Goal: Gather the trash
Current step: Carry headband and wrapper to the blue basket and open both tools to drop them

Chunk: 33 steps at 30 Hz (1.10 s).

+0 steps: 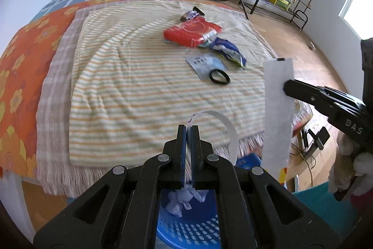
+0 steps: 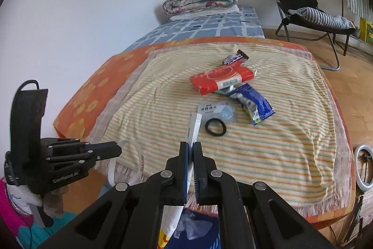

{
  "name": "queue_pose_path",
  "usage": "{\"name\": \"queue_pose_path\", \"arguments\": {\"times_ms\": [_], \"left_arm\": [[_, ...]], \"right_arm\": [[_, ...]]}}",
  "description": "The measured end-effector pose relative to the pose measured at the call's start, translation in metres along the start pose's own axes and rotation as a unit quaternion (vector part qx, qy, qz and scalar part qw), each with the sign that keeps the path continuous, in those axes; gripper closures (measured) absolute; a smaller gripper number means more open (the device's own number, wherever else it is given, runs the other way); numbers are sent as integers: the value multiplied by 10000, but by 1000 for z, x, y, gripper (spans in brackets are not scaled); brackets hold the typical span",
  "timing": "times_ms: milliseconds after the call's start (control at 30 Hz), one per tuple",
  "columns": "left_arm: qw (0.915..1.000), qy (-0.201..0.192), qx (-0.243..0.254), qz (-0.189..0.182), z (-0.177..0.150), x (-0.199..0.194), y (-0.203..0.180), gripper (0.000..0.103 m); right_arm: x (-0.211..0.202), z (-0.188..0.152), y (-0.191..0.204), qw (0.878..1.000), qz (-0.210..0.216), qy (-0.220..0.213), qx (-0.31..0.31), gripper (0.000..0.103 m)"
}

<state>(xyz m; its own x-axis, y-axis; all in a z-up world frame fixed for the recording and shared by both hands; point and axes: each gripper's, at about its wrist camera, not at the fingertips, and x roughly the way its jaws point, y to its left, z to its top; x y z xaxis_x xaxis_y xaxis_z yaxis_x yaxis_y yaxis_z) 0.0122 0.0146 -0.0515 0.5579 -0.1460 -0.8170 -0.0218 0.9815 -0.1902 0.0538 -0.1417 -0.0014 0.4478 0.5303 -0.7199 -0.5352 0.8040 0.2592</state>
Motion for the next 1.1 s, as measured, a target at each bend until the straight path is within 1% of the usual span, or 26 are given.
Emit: {"name": "queue_pose_path", "arguments": {"times_ms": [367,533,867,1100], "left_arm": [[9998,128,177,-26,-47,-7,-17,102],[9993,270,243,-42,-68,-5,-20,102],[9981,564,216,-119,-91,7,-22,102],[9975,639,283,-86,-97,12,-26,102]], "right_arm": [[5,-34,13,9995,-34,263,-179,101],[6,-50,15,9990,-8,407,-163,101],[13,-74,15,9977,22,663,-134,101],[9,-76,9,9982,12,606,24,101]]}}
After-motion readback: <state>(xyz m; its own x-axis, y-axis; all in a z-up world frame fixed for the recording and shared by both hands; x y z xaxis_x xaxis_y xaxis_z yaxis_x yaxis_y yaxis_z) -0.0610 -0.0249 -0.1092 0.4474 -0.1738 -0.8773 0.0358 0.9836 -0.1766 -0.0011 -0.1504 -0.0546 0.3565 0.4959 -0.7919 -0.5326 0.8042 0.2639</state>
